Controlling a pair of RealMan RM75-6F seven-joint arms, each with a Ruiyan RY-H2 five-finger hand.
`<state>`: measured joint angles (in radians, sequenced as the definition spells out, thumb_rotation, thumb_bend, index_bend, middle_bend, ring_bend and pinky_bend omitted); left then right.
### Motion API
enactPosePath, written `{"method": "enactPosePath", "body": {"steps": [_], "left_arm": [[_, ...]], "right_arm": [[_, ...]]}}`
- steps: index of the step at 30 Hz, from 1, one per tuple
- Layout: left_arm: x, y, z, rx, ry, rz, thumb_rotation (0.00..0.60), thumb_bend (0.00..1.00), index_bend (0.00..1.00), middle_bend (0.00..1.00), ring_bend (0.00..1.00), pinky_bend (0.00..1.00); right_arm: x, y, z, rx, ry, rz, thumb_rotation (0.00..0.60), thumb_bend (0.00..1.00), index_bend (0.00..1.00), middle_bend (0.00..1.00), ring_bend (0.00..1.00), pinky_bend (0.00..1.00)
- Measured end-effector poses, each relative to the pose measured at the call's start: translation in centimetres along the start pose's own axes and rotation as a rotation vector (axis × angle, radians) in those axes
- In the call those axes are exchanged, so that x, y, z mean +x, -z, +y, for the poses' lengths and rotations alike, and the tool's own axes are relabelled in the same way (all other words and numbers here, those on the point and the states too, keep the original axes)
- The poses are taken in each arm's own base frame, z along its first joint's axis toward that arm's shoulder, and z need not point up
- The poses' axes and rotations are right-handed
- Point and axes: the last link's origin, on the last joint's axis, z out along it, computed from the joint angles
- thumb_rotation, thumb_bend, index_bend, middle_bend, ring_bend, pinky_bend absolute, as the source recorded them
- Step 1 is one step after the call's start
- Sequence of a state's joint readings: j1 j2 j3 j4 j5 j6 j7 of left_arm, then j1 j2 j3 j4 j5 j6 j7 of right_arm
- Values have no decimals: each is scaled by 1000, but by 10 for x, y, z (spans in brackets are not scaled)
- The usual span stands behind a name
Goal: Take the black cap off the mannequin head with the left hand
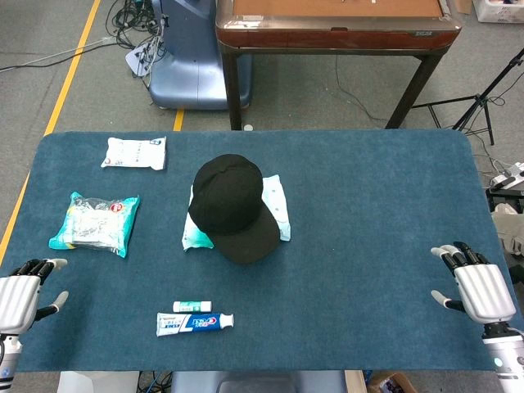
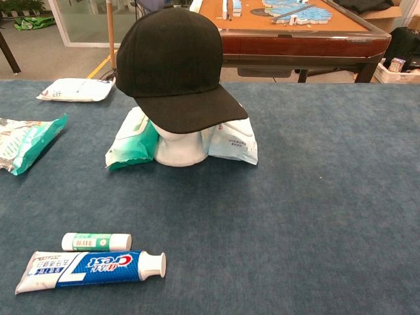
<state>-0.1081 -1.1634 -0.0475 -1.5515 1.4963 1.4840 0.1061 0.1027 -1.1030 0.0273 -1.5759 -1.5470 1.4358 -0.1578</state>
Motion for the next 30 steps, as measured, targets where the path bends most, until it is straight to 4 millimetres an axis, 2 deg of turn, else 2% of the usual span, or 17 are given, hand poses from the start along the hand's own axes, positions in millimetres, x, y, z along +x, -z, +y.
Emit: {"method": "enactPosePath", "body": {"steps": [7, 13, 18, 20, 25, 30], "left_arm": [[-6, -1, -2, 19, -26, -24, 600, 220, 332, 401, 303, 451], [0, -2, 1, 17, -22, -6, 600, 215, 332, 401, 313, 466], [5, -3, 11, -10, -23, -6, 600, 106, 344, 415, 331, 498], [9, -6, 18, -39, -25, 0, 600, 81, 373, 446, 351, 517], [17, -16, 41, -150, -9, 42, 600, 40, 487, 613, 439, 555], [18, -33, 69, -282, 60, 80, 600, 21, 557, 731, 470, 555]], "right_arm": [[2, 3, -5, 20, -3, 15, 600, 0, 290, 296, 191, 377], [2, 5, -7, 20, 1, 13, 600, 0, 290, 297, 191, 379], [5, 8, -8, 14, -1, 31, 600, 0, 290, 297, 191, 379], [5, 9, -7, 11, -3, 30, 600, 0, 290, 297, 191, 379], [9, 9, -5, 4, -10, 42, 600, 0, 290, 297, 191, 379], [11, 9, -1, -8, -17, 50, 600, 0, 290, 297, 191, 379]]}}
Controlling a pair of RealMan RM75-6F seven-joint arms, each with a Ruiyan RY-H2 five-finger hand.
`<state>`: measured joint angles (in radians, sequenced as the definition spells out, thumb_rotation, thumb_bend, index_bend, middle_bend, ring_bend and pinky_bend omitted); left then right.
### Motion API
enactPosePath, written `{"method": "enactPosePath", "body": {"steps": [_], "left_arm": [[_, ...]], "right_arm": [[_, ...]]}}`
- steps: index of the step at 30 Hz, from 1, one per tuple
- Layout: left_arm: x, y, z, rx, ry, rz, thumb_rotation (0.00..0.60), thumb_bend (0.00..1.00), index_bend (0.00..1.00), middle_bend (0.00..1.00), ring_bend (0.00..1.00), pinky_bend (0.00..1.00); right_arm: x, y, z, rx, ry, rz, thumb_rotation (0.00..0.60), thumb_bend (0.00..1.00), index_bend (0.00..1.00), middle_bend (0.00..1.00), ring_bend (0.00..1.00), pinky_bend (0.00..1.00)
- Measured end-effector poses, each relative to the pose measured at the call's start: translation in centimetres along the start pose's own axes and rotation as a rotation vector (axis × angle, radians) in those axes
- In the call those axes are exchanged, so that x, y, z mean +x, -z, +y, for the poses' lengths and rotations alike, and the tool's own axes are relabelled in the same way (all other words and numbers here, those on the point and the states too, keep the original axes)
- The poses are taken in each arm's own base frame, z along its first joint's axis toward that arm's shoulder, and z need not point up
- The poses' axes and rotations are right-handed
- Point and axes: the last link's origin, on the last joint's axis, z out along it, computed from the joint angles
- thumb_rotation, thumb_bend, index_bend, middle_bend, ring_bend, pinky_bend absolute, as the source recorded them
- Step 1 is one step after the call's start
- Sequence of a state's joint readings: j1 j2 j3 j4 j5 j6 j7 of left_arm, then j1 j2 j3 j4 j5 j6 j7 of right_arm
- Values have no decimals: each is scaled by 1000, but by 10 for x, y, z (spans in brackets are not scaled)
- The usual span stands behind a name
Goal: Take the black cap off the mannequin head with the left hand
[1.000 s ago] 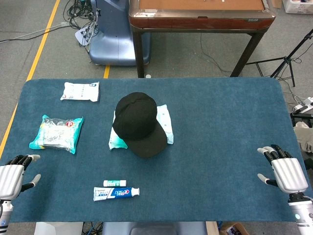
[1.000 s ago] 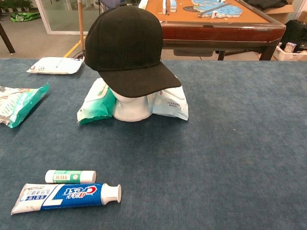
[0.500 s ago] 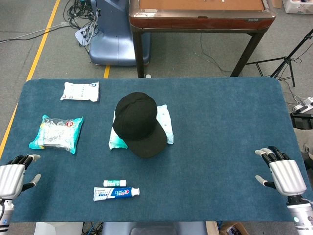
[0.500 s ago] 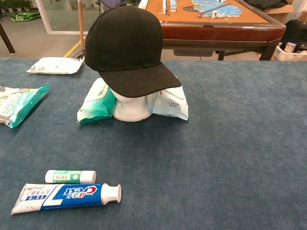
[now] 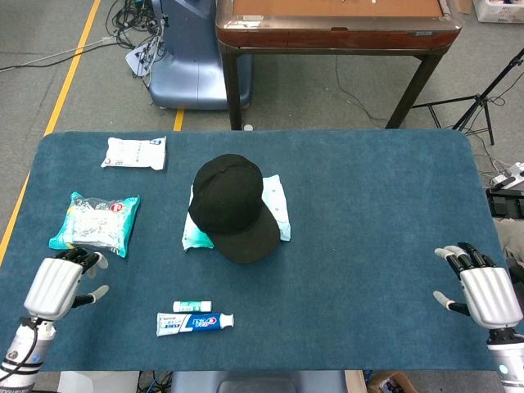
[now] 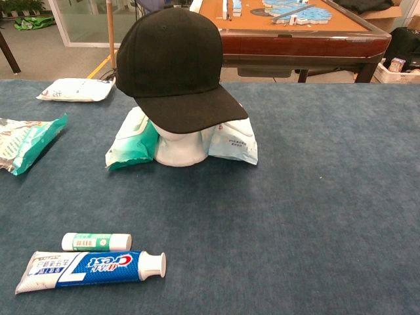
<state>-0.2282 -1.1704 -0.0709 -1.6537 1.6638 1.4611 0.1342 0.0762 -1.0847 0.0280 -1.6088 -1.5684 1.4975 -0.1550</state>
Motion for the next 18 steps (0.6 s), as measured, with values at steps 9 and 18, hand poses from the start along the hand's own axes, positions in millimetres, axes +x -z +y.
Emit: {"method": "enactPosePath", "body": {"steps": [9, 18], "left_arm": [[-9, -34, 40, -162, 84, 7, 600, 0, 673, 885, 591, 594], [-23, -63, 73, -266, 93, 2, 600, 0, 717, 938, 634, 620]], "right_arm": [[7, 2, 5, -18, -8, 25, 600, 0, 290, 297, 191, 379], [22, 6, 20, -94, -11, 60, 600, 0, 290, 302, 192, 379]]}}
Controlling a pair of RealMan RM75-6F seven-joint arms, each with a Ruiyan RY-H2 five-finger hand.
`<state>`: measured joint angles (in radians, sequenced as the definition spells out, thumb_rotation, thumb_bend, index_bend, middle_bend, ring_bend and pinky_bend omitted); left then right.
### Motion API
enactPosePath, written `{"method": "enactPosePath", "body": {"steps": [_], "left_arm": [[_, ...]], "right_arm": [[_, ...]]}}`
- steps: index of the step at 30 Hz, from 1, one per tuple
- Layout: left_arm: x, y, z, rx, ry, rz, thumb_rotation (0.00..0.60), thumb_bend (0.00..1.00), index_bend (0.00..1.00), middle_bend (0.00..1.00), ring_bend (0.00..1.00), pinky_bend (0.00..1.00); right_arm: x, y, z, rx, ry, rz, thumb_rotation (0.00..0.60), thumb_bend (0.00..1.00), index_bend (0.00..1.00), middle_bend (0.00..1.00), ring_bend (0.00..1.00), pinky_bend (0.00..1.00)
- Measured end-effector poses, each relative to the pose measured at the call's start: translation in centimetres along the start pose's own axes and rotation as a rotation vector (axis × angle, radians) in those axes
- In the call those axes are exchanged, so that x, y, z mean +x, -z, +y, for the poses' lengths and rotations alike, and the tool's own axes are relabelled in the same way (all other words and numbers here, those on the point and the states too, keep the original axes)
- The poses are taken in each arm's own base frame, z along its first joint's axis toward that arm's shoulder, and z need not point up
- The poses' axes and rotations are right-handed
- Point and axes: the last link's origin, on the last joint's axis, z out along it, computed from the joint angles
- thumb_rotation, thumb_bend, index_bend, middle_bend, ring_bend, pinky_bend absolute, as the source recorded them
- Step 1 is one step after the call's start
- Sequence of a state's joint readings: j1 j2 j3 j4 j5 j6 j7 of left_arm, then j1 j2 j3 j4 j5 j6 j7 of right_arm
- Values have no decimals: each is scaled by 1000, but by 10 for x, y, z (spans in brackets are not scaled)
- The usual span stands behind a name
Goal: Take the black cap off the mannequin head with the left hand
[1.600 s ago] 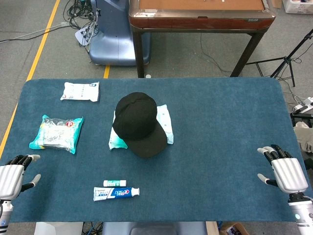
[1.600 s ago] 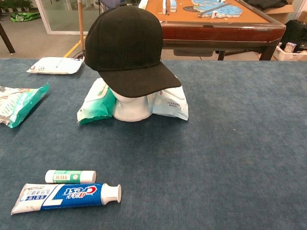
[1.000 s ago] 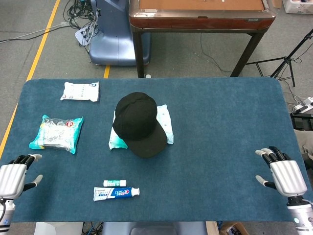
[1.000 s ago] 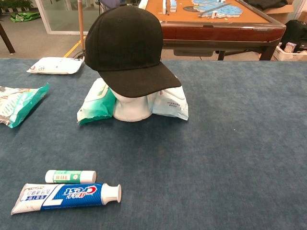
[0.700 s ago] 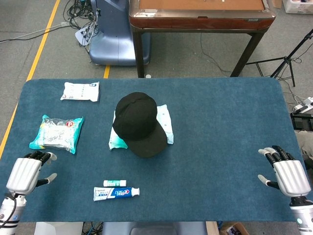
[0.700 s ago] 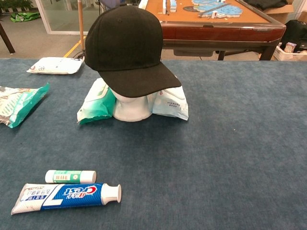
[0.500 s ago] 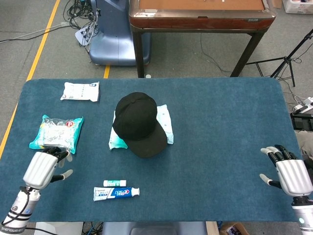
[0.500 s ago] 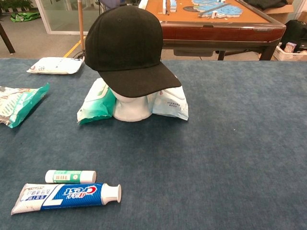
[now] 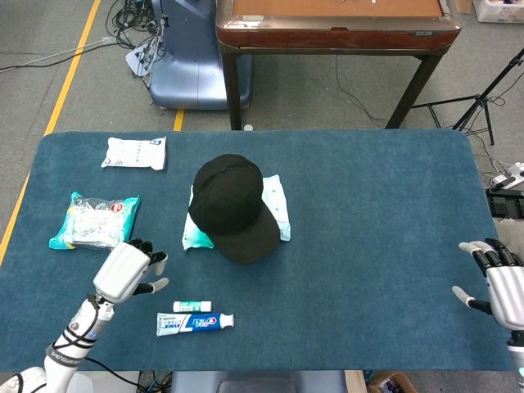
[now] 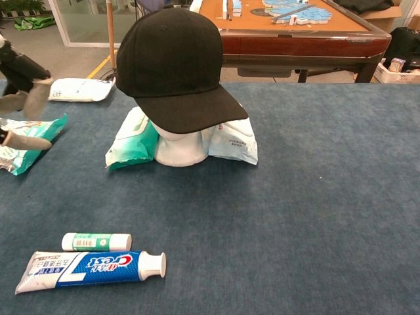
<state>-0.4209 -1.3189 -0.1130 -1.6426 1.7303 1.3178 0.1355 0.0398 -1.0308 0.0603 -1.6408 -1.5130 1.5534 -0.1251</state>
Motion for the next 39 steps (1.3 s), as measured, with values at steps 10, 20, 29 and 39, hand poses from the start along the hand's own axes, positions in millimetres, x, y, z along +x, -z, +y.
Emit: {"method": "enactPosePath", "body": {"steps": [10, 20, 29, 39], "left_arm": [[-19, -27, 19, -54, 11, -11, 600, 0, 726, 957, 649, 631], [-23, -45, 31, -79, 10, 14, 600, 0, 729, 961, 654, 641], [-28, -49, 41, -113, 7, 66, 600, 0, 782, 1000, 730, 728], [-33, -59, 48, -142, -17, 61, 600, 0, 864, 1000, 837, 828]], "right_arm": [[10, 3, 10, -49, -12, 19, 600, 0, 290, 301, 192, 379], [13, 3, 13, -61, -15, 8, 600, 0, 290, 302, 192, 379], [14, 3, 14, -65, -21, 5, 600, 0, 290, 302, 192, 379], [13, 3, 15, -67, -20, -1, 600, 0, 290, 302, 192, 379]]}}
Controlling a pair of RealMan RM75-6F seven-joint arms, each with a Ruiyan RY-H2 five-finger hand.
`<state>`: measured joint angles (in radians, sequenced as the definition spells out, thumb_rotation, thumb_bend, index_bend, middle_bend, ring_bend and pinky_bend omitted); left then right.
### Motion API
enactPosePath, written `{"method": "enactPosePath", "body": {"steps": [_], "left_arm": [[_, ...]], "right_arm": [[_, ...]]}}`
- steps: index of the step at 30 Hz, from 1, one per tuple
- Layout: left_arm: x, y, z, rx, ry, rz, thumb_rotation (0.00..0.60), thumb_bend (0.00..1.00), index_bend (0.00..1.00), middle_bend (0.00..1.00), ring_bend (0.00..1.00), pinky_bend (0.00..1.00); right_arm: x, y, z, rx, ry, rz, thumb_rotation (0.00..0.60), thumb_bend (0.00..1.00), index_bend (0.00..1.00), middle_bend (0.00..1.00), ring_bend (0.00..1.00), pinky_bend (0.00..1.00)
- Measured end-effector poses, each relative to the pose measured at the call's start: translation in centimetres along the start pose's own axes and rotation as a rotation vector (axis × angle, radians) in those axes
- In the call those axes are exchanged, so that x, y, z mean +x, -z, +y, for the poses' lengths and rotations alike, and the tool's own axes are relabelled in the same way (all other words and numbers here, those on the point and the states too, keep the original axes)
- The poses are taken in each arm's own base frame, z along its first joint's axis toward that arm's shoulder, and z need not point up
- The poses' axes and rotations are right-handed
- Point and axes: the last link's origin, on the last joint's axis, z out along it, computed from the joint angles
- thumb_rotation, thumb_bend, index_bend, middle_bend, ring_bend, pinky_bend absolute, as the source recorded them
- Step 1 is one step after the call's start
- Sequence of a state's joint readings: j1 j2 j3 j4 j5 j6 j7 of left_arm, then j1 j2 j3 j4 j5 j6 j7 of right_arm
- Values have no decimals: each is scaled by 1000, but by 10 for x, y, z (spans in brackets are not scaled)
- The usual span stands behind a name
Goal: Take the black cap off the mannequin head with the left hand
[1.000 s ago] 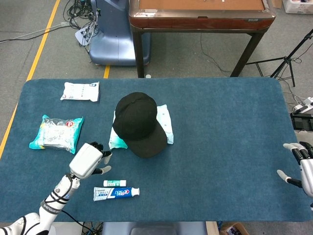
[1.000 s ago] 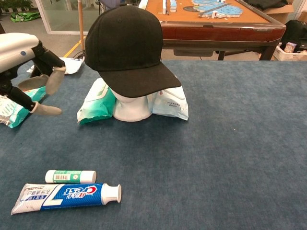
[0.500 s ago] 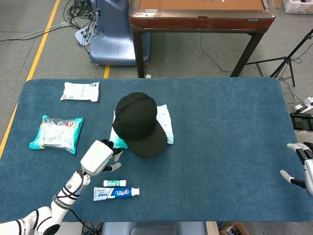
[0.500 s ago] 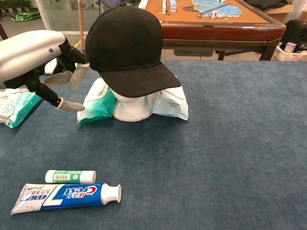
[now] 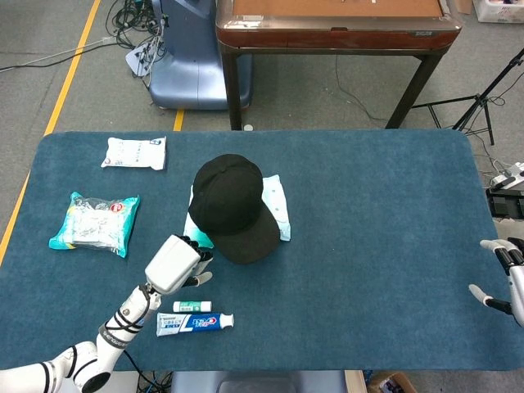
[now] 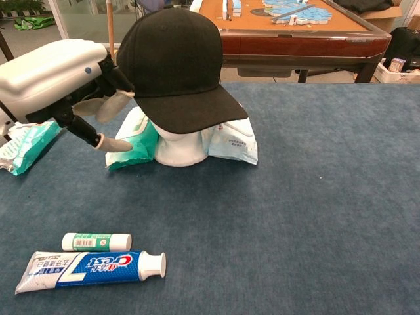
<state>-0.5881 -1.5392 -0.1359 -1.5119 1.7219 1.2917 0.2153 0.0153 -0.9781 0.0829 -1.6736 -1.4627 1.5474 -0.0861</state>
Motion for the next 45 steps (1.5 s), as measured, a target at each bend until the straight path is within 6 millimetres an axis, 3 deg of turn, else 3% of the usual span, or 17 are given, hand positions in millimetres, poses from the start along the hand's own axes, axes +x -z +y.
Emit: {"method": "enactPosePath", "body": {"steps": [29, 45], "left_arm": [[-22, -28, 4, -62, 19, -23, 600, 0, 887, 1000, 857, 846], [-25, -40, 6, -63, 59, 53, 600, 0, 893, 1000, 862, 852]], "right_arm": [[18, 4, 23, -79, 3, 40, 600, 0, 290, 319, 192, 379], [22, 6, 26, -94, -12, 46, 600, 0, 290, 319, 192, 379]]}}
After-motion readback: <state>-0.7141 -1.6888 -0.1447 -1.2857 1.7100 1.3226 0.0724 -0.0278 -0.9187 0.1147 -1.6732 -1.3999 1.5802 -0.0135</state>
